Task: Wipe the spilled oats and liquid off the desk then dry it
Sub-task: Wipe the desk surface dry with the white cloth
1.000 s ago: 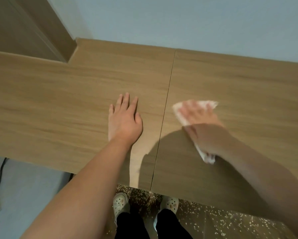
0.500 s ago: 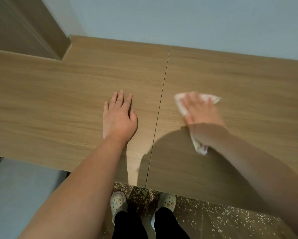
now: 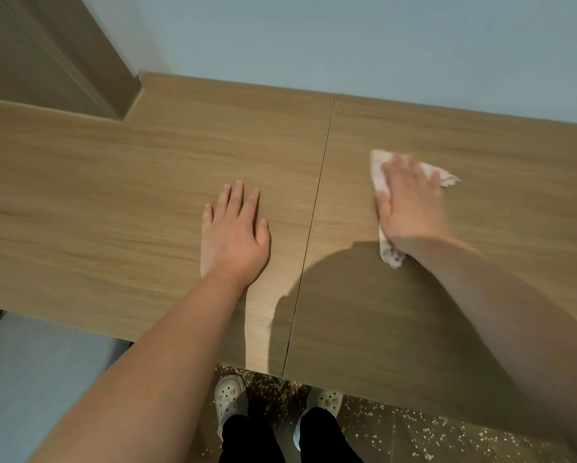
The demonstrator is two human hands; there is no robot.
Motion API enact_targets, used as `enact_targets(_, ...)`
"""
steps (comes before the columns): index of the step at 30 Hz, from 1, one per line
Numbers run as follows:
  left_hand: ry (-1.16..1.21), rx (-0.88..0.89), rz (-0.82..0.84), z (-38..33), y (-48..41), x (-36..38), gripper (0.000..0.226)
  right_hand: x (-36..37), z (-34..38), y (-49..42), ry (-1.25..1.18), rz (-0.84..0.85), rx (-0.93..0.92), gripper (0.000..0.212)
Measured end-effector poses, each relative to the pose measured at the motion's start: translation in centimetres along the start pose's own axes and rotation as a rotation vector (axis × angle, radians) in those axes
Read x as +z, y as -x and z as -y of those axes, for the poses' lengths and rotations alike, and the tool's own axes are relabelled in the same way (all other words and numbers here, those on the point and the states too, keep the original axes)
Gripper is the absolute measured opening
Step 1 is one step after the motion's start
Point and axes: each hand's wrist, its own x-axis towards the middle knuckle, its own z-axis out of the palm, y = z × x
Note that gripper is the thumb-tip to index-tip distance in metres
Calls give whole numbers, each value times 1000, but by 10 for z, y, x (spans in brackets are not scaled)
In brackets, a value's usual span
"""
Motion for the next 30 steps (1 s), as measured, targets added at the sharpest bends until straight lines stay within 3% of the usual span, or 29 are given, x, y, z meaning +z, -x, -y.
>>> enact_targets(2, -7, -7, 5, 1, 0, 1, 59, 5, 11, -4, -1, 12, 93, 62)
enact_targets(3, -15, -10, 6, 1, -1, 1, 60, 11, 22, 0, 58, 48, 26, 64)
enact_targets(6, -50, -10, 19, 0, -1, 1, 64, 16, 45, 21, 77, 31, -397, 64)
enact_targets(8, -68, -4, 39, 0, -2, 1, 65, 10, 37, 4, 36, 67, -517, 60)
enact_targets(12, -84, -5, 68, 1, -3, 1, 65, -2, 40, -57, -1, 48, -369, 56)
enact_targets(19, -66, -14, 72, 0, -4, -1, 65, -15, 89, -133, -74, 56, -350, 54)
enact_targets(24, -72, -19, 88, 0, -5, -1, 65, -14, 44, -128, -134, 28, -333, 52)
enact_targets(27, -64, -23, 94, 0, -5, -2, 65, -10, 6, -113, -149, -45, -185, 52)
enact_targets(30, -54, -29, 83, 0, -5, -2, 65, -2, 3, -101, -159, -103, 114, 53)
